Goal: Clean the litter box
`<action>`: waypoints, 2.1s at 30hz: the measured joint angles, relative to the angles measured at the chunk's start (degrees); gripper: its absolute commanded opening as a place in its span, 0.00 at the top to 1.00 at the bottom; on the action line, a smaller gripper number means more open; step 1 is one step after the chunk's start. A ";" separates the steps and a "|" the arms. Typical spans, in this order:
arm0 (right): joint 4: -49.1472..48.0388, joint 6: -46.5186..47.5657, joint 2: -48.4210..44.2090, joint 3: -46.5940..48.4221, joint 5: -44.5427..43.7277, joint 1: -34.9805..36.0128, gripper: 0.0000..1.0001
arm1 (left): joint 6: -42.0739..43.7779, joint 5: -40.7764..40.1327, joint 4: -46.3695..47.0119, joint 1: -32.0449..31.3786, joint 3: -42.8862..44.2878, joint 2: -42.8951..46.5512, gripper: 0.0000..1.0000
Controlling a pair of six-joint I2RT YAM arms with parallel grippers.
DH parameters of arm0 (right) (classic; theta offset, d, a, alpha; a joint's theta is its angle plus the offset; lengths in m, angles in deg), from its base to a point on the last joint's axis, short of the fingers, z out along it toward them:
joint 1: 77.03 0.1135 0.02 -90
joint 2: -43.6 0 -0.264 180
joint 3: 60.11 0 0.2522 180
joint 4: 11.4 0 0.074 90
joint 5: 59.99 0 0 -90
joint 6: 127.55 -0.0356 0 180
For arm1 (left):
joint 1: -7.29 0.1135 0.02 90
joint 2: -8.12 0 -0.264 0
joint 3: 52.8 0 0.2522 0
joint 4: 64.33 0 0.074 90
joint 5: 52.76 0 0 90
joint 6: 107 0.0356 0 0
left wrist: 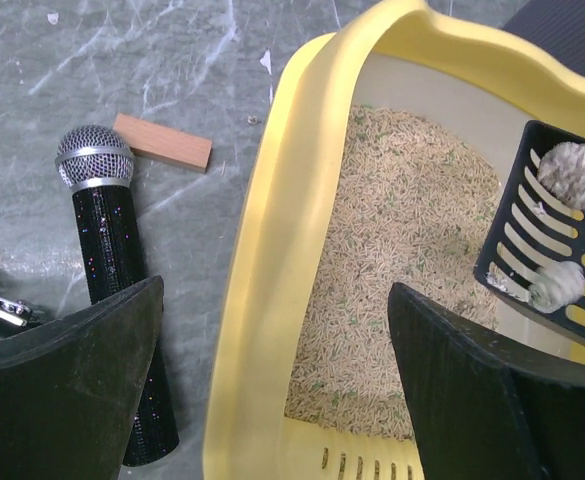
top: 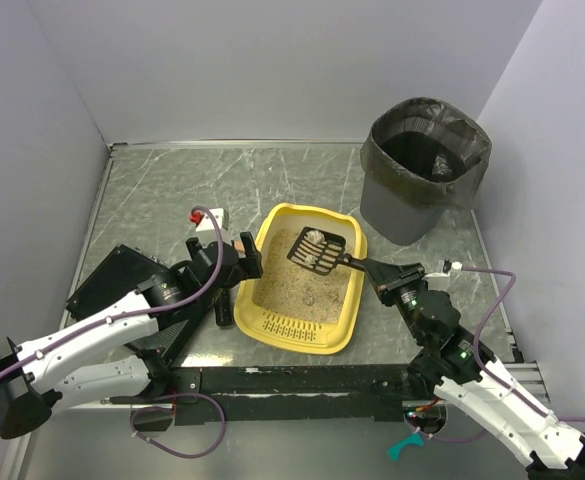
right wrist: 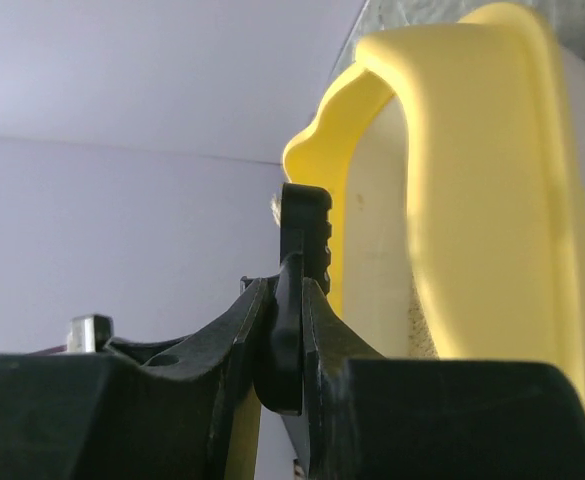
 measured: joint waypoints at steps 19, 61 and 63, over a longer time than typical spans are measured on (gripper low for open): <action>-2.34 3.56 0.07 2.36 0.02 -0.11 1.00 | 0.22 2.86 2.08 1.68 -0.22 -2.27 0.03; 3.37 9.62 17.40 26.23 10.73 -27.61 1.00 | 2.80 13.64 13.00 4.22 0.76 -17.49 0.03; 3.10 9.84 19.19 29.09 12.87 -30.95 1.00 | 2.82 13.64 13.46 4.26 0.76 -17.49 0.03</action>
